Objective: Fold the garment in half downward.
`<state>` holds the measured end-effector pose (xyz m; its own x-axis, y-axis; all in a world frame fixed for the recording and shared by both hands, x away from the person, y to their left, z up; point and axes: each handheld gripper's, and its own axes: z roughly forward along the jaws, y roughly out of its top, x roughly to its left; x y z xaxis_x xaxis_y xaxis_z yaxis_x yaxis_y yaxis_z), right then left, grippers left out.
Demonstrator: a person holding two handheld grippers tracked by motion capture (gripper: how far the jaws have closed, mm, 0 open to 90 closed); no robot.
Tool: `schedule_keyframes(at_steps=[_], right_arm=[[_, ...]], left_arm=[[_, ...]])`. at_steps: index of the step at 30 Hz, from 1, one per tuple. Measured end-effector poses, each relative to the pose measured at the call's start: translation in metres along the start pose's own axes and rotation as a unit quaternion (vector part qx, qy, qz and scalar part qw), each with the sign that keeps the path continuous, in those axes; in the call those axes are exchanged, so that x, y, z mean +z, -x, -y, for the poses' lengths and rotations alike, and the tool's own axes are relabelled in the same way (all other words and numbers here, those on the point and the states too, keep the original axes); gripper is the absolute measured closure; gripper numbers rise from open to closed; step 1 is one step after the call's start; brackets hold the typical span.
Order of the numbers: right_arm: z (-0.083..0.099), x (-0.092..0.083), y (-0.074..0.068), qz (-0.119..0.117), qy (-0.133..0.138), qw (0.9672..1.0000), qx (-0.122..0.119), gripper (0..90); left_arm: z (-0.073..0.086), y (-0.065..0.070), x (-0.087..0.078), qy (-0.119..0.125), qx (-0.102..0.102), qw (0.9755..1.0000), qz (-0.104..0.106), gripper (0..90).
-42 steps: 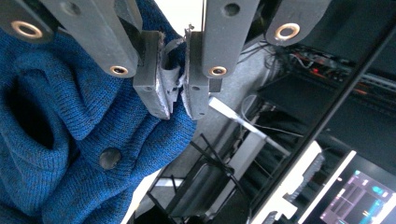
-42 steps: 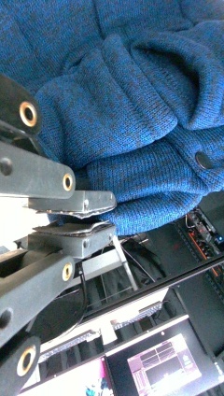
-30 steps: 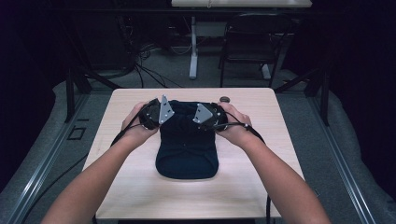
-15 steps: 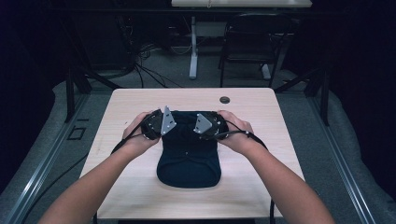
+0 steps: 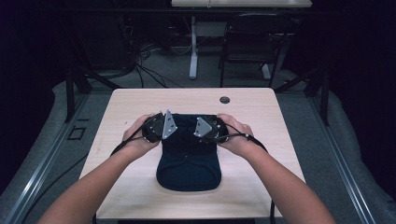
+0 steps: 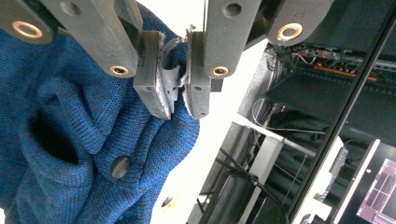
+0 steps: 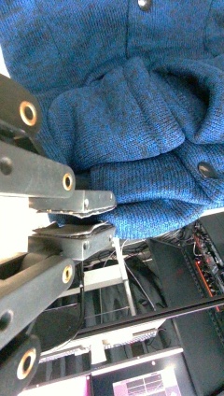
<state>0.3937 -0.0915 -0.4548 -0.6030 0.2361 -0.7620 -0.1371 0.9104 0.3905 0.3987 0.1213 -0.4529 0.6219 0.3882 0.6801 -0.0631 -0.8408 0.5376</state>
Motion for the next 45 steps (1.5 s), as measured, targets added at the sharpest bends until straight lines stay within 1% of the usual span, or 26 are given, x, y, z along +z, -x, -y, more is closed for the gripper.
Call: schedule_keyframes(at_steps=[1, 2, 4, 6, 7, 8, 9, 12, 15, 17, 19, 22, 25, 27, 30, 31, 32, 33, 36, 39, 40, 42, 44, 45], right_arm=[[0.000, 0.001, 0.000, 0.001, 0.004, 1.0000, 0.005, 82.4], [0.000, 0.001, 0.001, 0.003, 0.002, 1.0000, 0.005, 82.4], [-0.001, 0.001, 0.002, 0.001, 0.005, 1.0000, 0.008, 82.4], [-0.001, 0.000, 0.001, 0.000, 0.003, 1.0000, 0.005, 82.3], [-0.001, 0.000, 0.000, 0.000, 0.008, 0.9999, 0.008, 82.3], [-0.001, -0.001, -0.001, -0.002, 0.005, 1.0000, 0.005, 82.3], [0.000, -0.001, -0.002, -0.002, 0.011, 0.9999, 0.009, 82.2], [-0.001, -0.004, -0.008, -0.010, 0.005, 0.9999, -0.002, 82.0], [0.000, -0.007, -0.013, -0.018, 0.004, 0.9998, -0.008, 81.8], [0.002, -0.008, -0.018, -0.023, 0.008, 0.9997, -0.008, 81.8], [0.004, -0.010, -0.022, -0.026, 0.010, 0.9995, -0.015, 81.8], [0.006, -0.014, -0.029, -0.031, 0.011, 0.9993, -0.016, 81.8], [0.008, -0.018, -0.037, -0.035, 0.013, 0.9992, -0.016, 81.8], [0.008, -0.020, -0.041, -0.032, 0.013, 0.9989, -0.032, 81.8], [0.008, -0.025, -0.045, -0.041, 0.020, 0.9987, -0.024, 81.8], [0.008, -0.027, -0.046, -0.043, 0.015, 0.9986, -0.026, 81.7], [0.009, -0.027, -0.047, -0.047, 0.020, 0.9985, -0.020, 81.7], [0.008, -0.029, -0.047, -0.049, 0.019, 0.9984, -0.019, 81.7], [0.008, -0.032, -0.047, -0.063, 0.011, 0.9979, -0.006, 81.6], [0.007, -0.034, -0.047, -0.068, 0.006, 0.9976, -0.007, 81.6], [0.008, -0.034, -0.048, -0.067, 0.012, 0.9977, 0.000, 81.6], [0.008, -0.036, -0.047, -0.073, 0.010, 0.9973, 0.004, 81.6], [0.007, -0.038, -0.046, -0.080, 0.009, 0.9967, 0.011, 81.7], [0.008, -0.038, -0.046, -0.085, 0.011, 0.9961, 0.020, 81.7]], left_arm=[[0.000, -0.001, 0.000, 0.001, -0.004, 1.0000, -0.002, 80.3], [0.000, -0.001, 0.000, -0.001, -0.009, 1.0000, 0.001, 80.3], [0.000, -0.001, 0.000, -0.001, -0.007, 1.0000, 0.000, 80.3], [0.000, 0.000, -0.001, 0.000, -0.005, 1.0000, 0.001, 80.3], [0.001, 0.001, -0.002, 0.001, -0.005, 1.0000, 0.001, 80.3], [0.002, 0.002, -0.002, 0.000, -0.007, 1.0000, 0.003, 80.3], [0.002, 0.003, -0.003, 0.002, -0.005, 1.0000, 0.004, 80.2], [0.004, 0.009, -0.005, -0.002, 0.002, 1.0000, 0.006, 80.3], [0.006, 0.016, -0.008, -0.002, 0.003, 0.9999, 0.015, 80.3], [0.008, 0.022, -0.011, 0.002, 0.000, 0.9998, 0.021, 80.3], [0.010, 0.027, -0.014, 0.003, 0.002, 0.9997, 0.024, 80.3], [0.012, 0.036, -0.017, 0.007, 0.005, 0.9995, 0.031, 80.3], [0.014, 0.041, -0.019, 0.010, 0.009, 0.9992, 0.038, 80.3], [0.014, 0.044, -0.022, 0.011, 0.007, 0.9990, 0.042, 80.3], [0.016, 0.045, -0.025, 0.013, 0.004, 0.9988, 0.048, 80.2], [0.017, 0.046, -0.026, 0.014, 0.002, 0.9986, 0.051, 80.2], [0.017, 0.046, -0.027, 0.014, 0.001, 0.9984, 0.054, 80.2], [0.017, 0.046, -0.027, 0.014, -0.002, 0.9984, 0.055, 80.1], [0.017, 0.047, -0.028, 0.016, -0.007, 0.9980, 0.061, 80.0], [0.017, 0.046, -0.030, 0.017, -0.010, 0.9976, 0.066, 79.8], [0.018, 0.045, -0.030, 0.018, -0.016, 0.9973, 0.069, 79.8], [0.018, 0.044, -0.032, 0.019, -0.025, 0.9966, 0.076, 79.7], [0.019, 0.043, -0.033, 0.020, -0.039, 0.9952, 0.087, 79.7], [0.020, 0.043, -0.034, 0.022, -0.047, 0.9942, 0.094, 79.7]])
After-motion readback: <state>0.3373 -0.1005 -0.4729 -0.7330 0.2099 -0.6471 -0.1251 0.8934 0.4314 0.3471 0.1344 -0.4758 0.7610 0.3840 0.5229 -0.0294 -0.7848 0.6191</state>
